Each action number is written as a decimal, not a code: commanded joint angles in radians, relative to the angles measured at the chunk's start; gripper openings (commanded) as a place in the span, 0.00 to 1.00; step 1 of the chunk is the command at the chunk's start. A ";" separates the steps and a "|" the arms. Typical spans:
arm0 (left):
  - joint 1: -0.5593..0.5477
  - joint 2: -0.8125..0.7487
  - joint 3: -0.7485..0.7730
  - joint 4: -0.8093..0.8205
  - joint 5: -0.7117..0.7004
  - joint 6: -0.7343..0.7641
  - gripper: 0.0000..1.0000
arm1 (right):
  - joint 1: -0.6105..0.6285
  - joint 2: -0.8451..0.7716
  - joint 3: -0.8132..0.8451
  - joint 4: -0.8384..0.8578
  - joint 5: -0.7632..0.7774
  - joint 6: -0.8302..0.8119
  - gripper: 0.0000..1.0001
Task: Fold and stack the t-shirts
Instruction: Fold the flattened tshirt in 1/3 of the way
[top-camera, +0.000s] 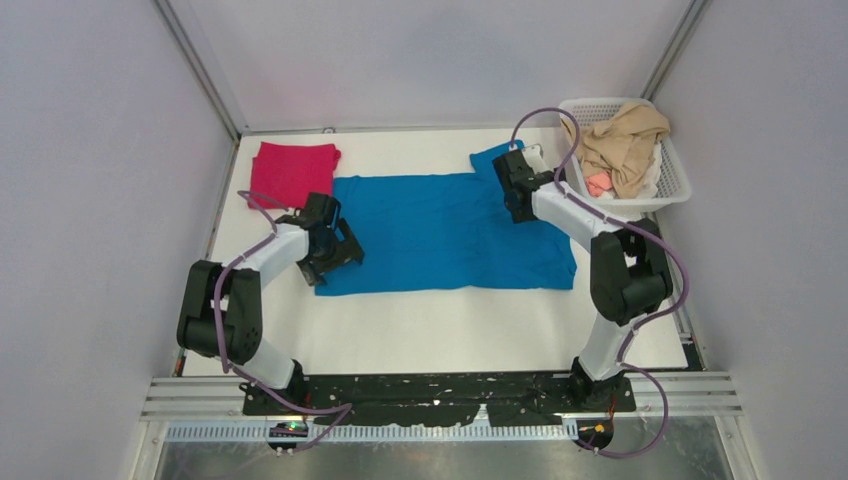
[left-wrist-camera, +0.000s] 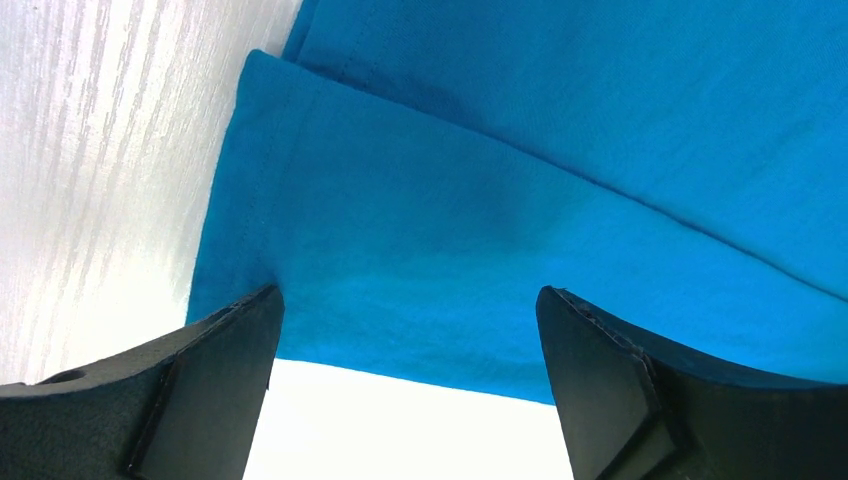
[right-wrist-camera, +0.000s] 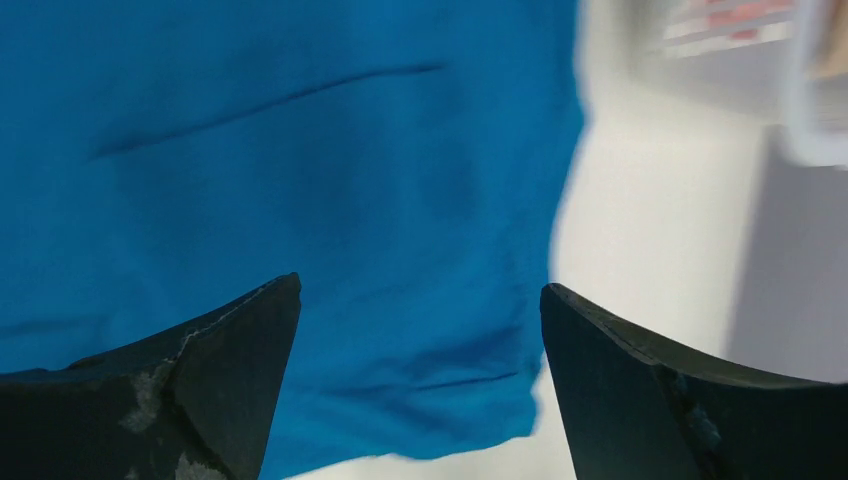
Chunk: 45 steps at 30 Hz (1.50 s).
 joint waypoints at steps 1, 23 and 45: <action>0.004 -0.021 -0.011 0.019 0.019 0.014 1.00 | 0.090 -0.091 -0.152 0.042 -0.412 0.189 0.95; 0.001 -0.353 -0.403 -0.003 0.089 0.007 0.99 | 0.209 -0.516 -0.755 0.142 -0.765 0.415 0.95; -0.001 -0.683 -0.500 -0.235 0.060 -0.029 1.00 | 0.257 -0.788 -0.762 -0.185 -0.623 0.524 0.95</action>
